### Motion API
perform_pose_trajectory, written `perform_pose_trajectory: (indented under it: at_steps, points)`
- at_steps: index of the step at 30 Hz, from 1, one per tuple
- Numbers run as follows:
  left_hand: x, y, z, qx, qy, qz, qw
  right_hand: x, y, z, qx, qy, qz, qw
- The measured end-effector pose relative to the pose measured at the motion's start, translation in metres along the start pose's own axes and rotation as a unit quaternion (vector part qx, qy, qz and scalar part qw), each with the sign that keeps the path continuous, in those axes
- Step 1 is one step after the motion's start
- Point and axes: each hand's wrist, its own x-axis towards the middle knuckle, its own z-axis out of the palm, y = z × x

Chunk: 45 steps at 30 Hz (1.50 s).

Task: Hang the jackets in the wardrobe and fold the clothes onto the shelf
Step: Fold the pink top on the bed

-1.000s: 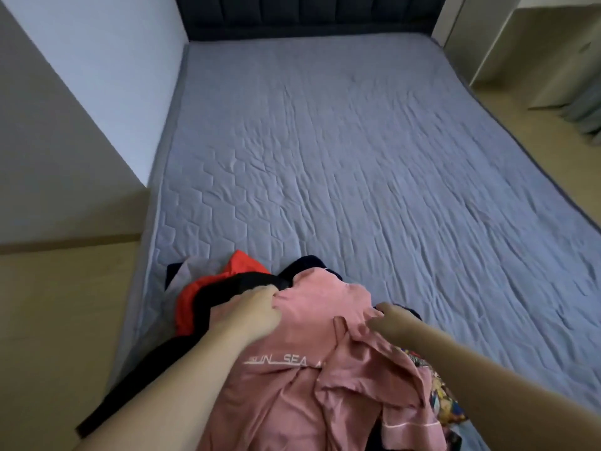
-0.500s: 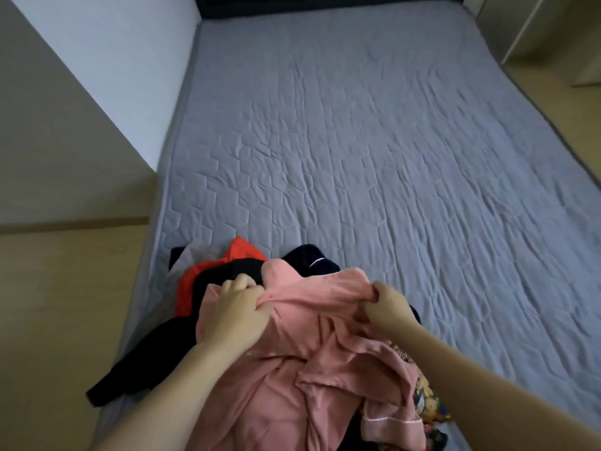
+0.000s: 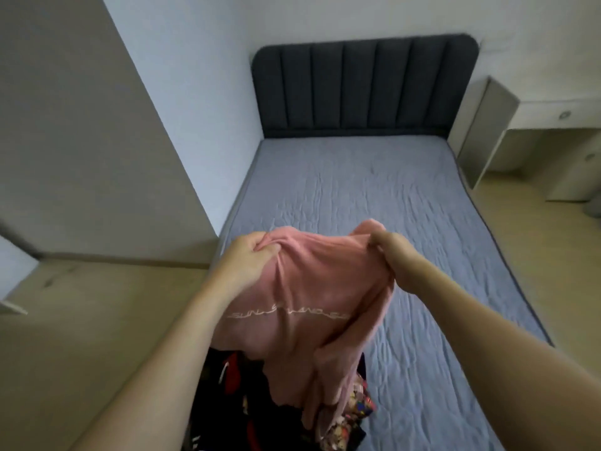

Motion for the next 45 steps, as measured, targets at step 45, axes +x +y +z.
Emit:
perform_pose_trajectory:
  at_steps: [45]
  points:
    - [-0.111,0.345,0.346,-0.243,0.026,-0.304,0.921,0.108,-0.028,-0.312,0.012,-0.316,-0.098,0.944]
